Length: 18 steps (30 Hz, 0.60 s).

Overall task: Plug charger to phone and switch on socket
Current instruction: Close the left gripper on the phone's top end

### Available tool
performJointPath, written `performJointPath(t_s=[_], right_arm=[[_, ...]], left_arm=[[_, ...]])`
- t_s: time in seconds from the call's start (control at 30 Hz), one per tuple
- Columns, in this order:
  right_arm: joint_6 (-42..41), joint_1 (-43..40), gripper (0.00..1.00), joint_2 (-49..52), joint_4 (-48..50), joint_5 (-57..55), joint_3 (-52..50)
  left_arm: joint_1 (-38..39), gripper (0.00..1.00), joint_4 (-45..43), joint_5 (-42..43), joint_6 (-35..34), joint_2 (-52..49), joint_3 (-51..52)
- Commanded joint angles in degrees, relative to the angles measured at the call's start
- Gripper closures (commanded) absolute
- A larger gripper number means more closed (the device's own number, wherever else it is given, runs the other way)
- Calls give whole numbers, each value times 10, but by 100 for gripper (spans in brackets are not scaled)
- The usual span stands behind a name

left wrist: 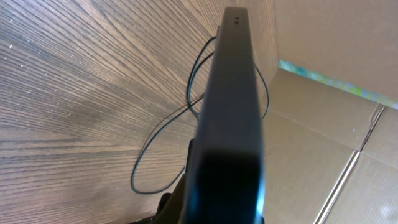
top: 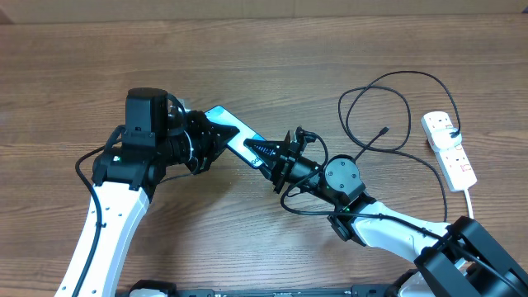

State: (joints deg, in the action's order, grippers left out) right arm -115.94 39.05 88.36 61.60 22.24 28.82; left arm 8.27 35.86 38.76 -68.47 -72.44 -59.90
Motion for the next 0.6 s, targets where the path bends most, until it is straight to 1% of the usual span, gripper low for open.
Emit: performJointPath(t_s=[0.0, 0.57], right_arm=[[-71, 3, 96, -7, 11, 10, 8], [-71, 3, 96, -7, 11, 12, 8]], left_arm=[[4, 95, -1, 2, -9, -2, 0], [4, 96, -1, -7, -9, -2, 0]])
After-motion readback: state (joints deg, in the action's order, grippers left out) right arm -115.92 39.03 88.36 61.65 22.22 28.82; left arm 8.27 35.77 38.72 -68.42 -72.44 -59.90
